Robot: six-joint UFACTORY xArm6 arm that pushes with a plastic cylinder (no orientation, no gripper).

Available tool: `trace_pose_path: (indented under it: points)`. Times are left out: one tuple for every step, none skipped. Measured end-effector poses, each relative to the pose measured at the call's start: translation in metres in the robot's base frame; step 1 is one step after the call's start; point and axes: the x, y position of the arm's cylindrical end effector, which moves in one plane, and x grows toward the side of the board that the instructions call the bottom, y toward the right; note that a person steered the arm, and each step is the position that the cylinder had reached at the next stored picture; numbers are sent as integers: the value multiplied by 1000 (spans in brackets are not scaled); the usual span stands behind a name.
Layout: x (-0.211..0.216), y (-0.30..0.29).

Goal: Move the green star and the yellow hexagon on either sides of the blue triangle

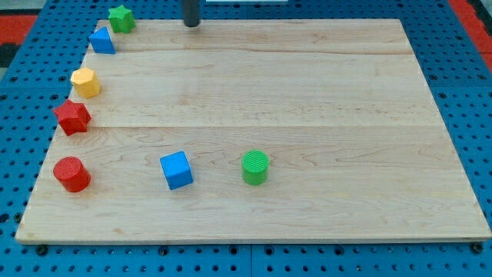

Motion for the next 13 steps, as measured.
trace_pose_path:
  points:
    - [-5, -19]
    - [-4, -23]
    - [0, -83]
    - [20, -86]
    - [43, -73]
    - [50, -67]
    - [105, -42]
    - [130, -117]
    - [116, -175]
    - [84, -176]
    - [10, -167]
    - [-5, -166]
    - [-5, -160]
